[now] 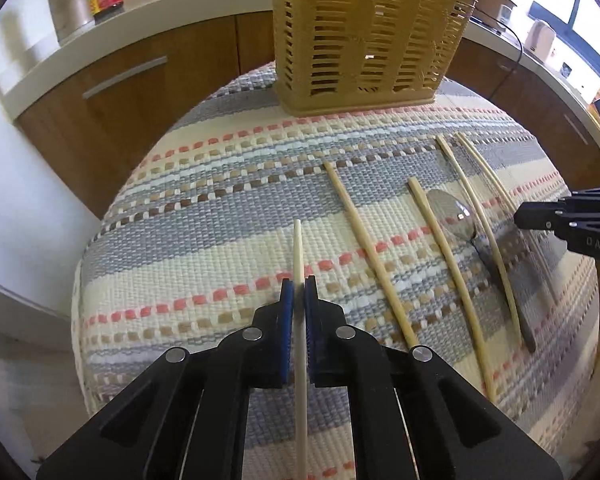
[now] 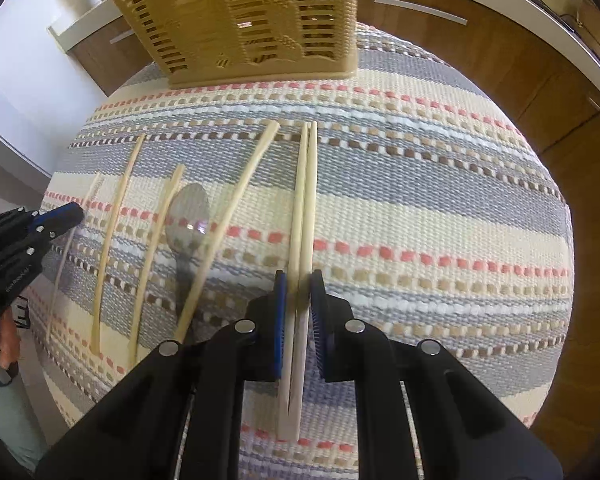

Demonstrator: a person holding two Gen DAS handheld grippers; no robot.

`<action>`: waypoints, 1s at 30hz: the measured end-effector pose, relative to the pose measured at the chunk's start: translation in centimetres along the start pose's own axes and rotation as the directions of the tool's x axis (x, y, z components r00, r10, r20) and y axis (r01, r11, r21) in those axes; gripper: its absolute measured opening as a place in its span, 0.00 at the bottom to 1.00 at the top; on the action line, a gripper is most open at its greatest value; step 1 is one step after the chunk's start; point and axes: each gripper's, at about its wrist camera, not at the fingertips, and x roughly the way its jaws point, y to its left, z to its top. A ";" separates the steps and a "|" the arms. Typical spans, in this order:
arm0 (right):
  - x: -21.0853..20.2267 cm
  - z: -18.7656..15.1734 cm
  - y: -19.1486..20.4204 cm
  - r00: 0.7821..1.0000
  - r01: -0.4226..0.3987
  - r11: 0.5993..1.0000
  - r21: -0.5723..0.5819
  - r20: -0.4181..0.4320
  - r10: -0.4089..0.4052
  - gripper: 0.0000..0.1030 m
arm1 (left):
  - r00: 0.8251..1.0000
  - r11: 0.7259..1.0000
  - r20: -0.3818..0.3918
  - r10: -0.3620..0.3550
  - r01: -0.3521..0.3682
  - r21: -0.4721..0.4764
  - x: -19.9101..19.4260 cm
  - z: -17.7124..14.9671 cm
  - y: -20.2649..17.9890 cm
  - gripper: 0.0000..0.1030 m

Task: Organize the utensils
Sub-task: 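Lift the chopsticks over the yellow basket and drop them in with both tools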

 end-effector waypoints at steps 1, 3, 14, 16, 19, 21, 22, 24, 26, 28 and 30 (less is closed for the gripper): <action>0.1 0.0 -0.1 1.000 -0.004 1.000 -0.002 -0.010 0.004 0.10 | 1.000 1.000 -0.005 -0.003 0.003 0.003 0.1 0.0 0.0 0.04; 0.0 -0.2 0.1 1.000 -0.004 1.000 -0.001 -0.012 0.004 0.11 | 1.000 1.000 -0.027 -0.011 0.012 0.008 0.4 0.0 0.0 0.05; 0.6 3.2 1.9 0.999 0.029 0.998 -0.049 -0.013 -0.030 0.37 | 0.990 0.996 -0.137 0.011 0.002 0.089 1.1 0.8 0.0 0.23; 1.0 4.4 1.9 0.999 0.040 0.998 -0.044 -0.027 -0.041 0.34 | 0.988 0.992 -0.154 0.030 -0.010 0.125 1.5 1.0 -0.6 0.21; 1.6 5.3 2.1 0.997 0.054 0.997 -0.062 -0.054 -0.057 0.27 | 0.982 0.986 -0.180 0.048 -0.017 0.167 1.8 1.4 -1.3 0.17; 1.6 5.7 2.5 0.995 0.075 0.992 -0.100 -0.059 -0.081 0.10 | 0.981 0.983 -0.187 0.056 -0.021 0.184 1.9 1.5 -1.7 0.05; 1.6 5.7 2.8 0.995 0.070 0.991 -0.110 -0.065 -0.078 0.10 | 0.980 0.981 -0.188 0.061 -0.024 0.192 2.0 1.6 -2.0 0.04; 1.6 5.9 3.1 0.994 0.078 0.989 -0.123 -0.062 -0.086 0.10 | 0.981 0.975 -0.171 0.091 -0.053 0.216 2.1 1.6 -2.8 0.04; 1.4 6.1 2.9 0.998 0.034 0.993 -0.110 -0.058 -0.041 0.10 | 0.985 0.978 -0.153 0.080 -0.048 0.202 1.9 1.6 -3.2 0.04; 0.6 6.0 2.7 0.999 0.001 0.995 -0.098 -0.034 -0.005 0.10 | 0.994 0.983 -0.093 0.048 -0.031 0.181 0.7 1.9 -3.8 0.04; -0.7 5.5 2.4 1.000 -0.019 0.994 -0.108 0.007 0.020 0.10 | 1.000 0.986 -0.029 0.003 0.002 0.166 -1.1 2.4 -3.9 0.04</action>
